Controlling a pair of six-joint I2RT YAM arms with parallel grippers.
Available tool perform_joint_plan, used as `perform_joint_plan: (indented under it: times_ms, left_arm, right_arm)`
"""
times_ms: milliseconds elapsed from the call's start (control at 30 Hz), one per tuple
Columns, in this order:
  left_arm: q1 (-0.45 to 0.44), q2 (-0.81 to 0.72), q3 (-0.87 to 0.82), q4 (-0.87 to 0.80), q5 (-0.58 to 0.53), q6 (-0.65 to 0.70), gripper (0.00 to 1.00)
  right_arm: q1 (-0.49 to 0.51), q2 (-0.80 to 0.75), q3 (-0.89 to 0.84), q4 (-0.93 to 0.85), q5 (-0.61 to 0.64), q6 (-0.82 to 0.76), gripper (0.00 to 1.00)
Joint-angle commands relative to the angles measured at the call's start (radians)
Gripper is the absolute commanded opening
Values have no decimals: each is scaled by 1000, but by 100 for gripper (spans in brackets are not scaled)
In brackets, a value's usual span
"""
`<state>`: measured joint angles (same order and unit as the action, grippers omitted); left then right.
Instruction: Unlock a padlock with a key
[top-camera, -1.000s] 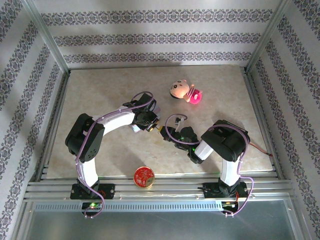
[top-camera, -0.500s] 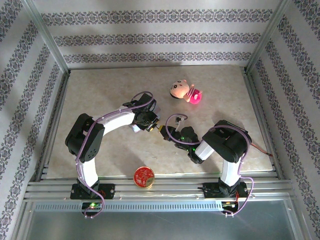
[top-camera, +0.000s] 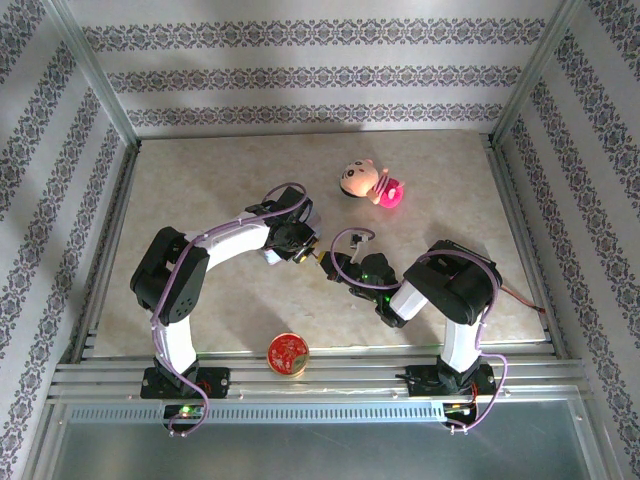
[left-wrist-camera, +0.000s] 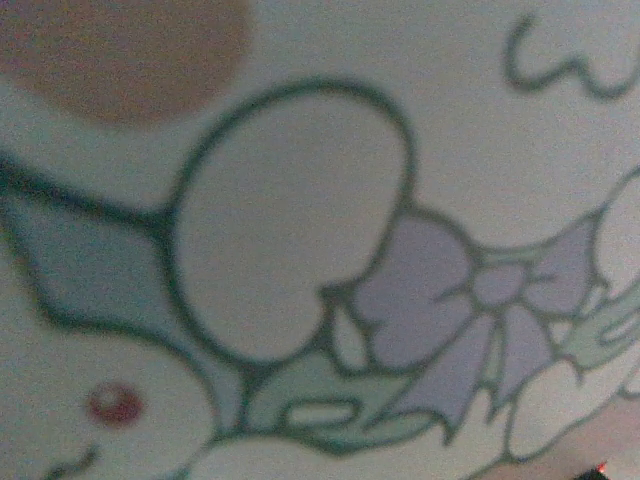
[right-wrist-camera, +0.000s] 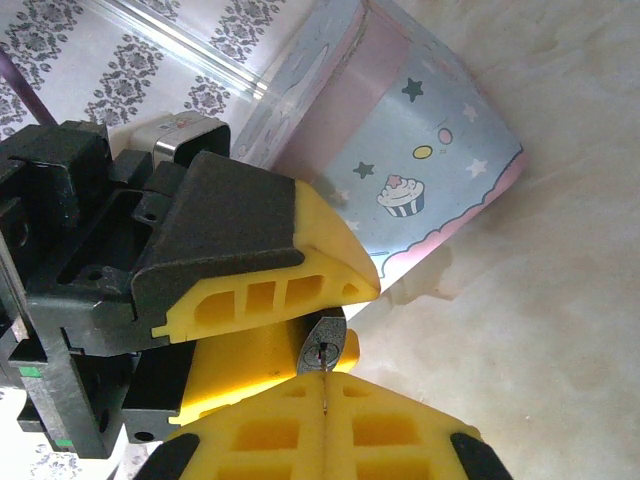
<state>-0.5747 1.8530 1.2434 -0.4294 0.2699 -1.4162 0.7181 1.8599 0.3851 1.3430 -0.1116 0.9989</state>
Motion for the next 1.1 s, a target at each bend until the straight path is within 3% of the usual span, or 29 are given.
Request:
perform_joint_plan:
  times_ms: [0, 1067]
  left_arm:
    - [-13, 30, -19, -1, 103, -53, 21]
    - [-17, 29, -12, 5, 121, -46, 20]
  right_arm:
    - [15, 11, 24, 43, 23, -6, 0]
    - [29, 97, 120, 44, -45, -12, 0]
